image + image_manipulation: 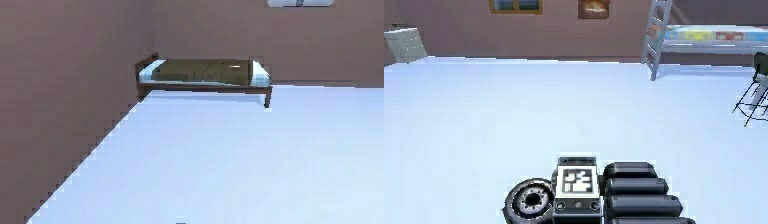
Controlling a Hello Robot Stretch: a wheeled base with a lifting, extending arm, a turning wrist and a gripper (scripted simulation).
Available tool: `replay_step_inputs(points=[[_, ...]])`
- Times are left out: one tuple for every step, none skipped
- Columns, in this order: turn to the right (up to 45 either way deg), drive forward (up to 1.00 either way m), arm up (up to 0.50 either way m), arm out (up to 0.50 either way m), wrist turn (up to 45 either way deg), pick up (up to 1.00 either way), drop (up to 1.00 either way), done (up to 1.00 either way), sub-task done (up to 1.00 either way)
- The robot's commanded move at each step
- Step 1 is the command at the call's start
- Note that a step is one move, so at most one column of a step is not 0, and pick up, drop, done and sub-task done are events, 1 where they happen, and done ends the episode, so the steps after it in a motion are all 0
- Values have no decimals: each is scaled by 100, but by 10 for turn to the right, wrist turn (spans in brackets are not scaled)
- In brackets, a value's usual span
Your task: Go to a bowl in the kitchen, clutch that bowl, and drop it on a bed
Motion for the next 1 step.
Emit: replay_step_inputs(points=[[0, 100, 0, 0, 0, 0, 0, 0, 0]])
